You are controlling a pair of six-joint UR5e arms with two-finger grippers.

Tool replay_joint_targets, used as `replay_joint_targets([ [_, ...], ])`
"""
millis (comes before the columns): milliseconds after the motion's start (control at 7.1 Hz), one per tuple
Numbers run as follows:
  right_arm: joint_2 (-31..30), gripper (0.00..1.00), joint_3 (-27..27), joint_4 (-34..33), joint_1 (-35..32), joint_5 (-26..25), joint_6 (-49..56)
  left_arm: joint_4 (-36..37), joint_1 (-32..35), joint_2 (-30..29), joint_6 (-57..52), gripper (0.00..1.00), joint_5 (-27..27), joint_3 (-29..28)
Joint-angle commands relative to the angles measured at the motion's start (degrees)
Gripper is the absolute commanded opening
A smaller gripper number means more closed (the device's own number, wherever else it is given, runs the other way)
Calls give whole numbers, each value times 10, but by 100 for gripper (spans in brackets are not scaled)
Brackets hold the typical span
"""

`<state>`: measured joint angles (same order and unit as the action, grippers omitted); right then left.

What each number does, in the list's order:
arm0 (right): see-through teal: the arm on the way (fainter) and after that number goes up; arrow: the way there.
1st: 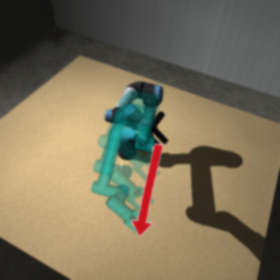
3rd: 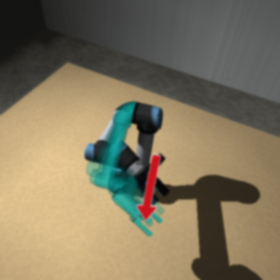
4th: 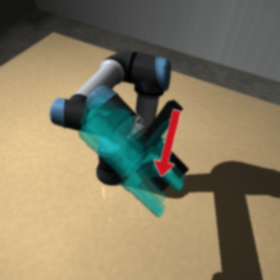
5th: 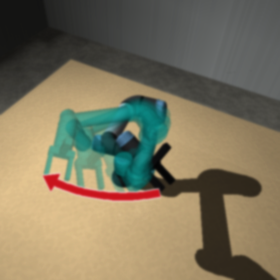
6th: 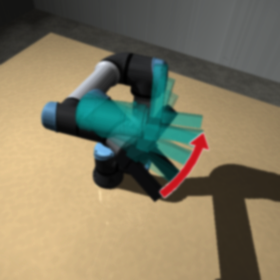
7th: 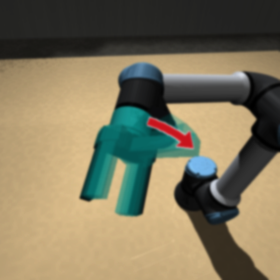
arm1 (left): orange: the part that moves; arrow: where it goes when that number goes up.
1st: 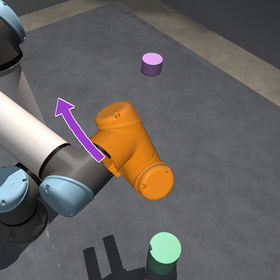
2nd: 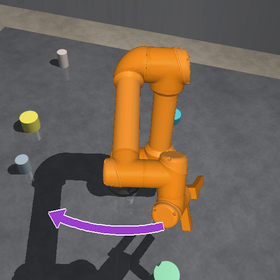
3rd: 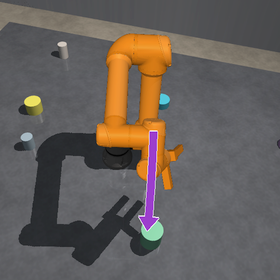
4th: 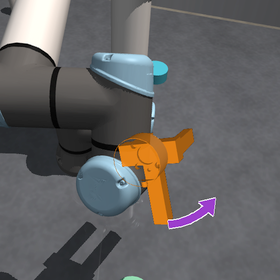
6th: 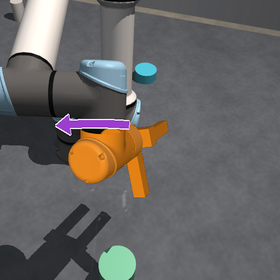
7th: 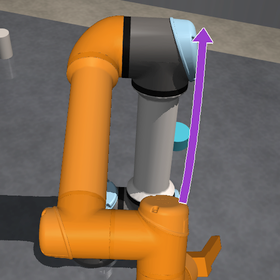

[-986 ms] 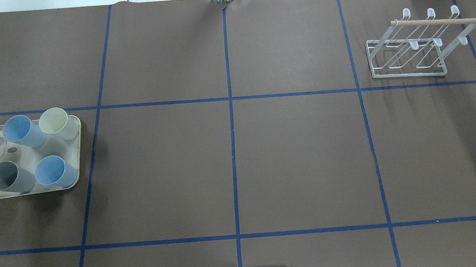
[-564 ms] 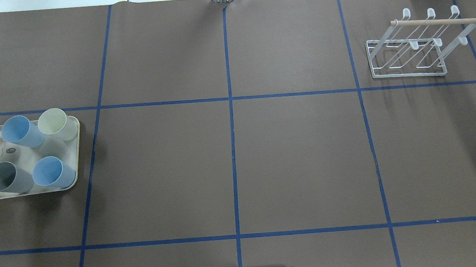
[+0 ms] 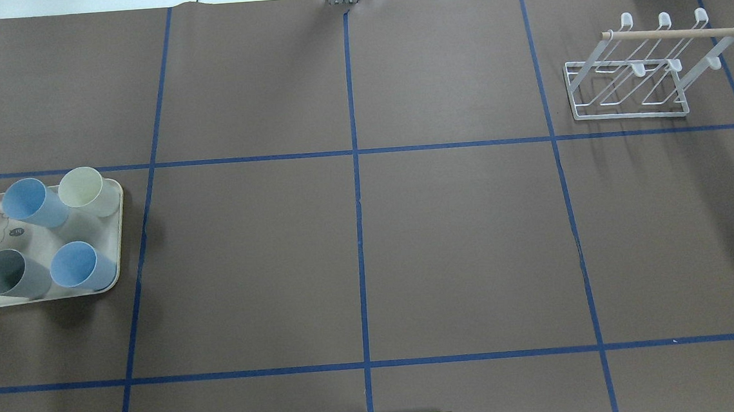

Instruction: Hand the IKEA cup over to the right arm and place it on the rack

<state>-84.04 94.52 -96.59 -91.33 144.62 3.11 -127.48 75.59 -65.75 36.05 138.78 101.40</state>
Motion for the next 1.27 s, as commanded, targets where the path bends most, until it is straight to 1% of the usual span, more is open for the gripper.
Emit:
replay_joint_targets([
  [0,1,100,9,0,0,1,0,40,33,53,-14,0,24,83],
  [141,1,100,20,-1,0,2,0,122,52,52,-14,0,28,147],
  [282,0,100,30,-1,0,3,0,183,75,43,-14,0,27,184],
  [423,1,100,31,0,1,1,0,197,82,9,-9,0,29,186],
  [564,1,100,43,0,9,0,-1,197,82,-12,8,0,40,183],
  [705,3,100,53,1,19,-1,-1,197,82,-37,51,0,48,181],
  [846,23,100,55,0,33,-2,-5,197,82,-60,93,0,54,180],
  [986,36,100,57,1,50,-1,-37,197,82,-87,149,0,62,179],
  [1127,67,100,56,1,68,-2,-80,194,82,-114,219,0,62,180],
])
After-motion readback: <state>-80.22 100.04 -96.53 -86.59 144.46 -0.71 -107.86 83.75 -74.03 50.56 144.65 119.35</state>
